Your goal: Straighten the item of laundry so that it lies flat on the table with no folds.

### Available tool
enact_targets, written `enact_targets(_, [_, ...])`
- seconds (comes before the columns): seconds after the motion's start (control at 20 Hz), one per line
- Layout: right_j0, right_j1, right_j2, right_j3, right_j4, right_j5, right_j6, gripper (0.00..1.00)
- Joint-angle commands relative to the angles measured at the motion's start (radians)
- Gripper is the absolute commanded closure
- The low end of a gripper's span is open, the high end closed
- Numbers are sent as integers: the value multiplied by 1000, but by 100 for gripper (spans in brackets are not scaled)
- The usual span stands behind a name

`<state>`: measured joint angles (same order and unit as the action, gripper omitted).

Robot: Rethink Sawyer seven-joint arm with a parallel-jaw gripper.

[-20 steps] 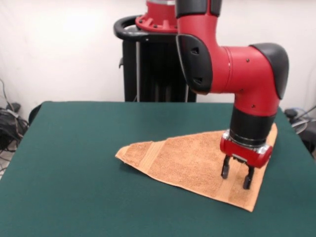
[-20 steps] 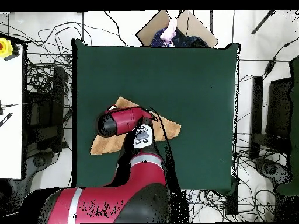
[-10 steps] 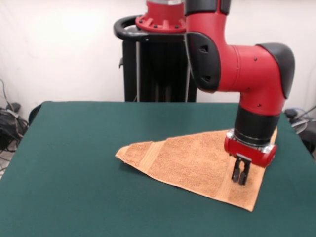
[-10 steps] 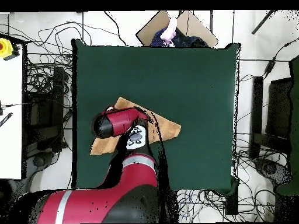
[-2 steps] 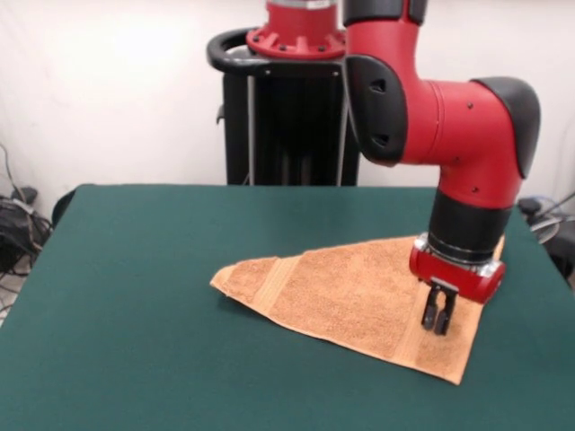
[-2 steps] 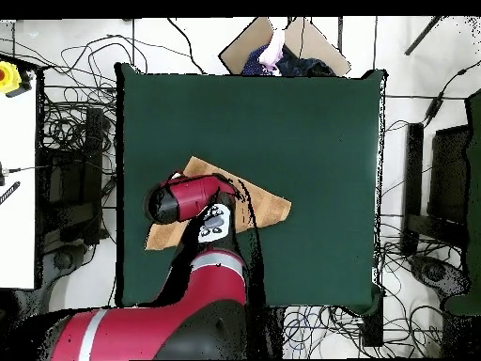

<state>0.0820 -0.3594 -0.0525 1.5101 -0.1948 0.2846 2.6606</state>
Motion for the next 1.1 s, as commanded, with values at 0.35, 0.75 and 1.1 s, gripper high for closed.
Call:
enact_targets(0.35, [0,69,12,-31,78,-49,120,100])
enact_targets(0.75, [2,67,4,-49,49,-33,76,0])
enact_targets(1.1, [-12,110,16,-68,63,-70,91,0])
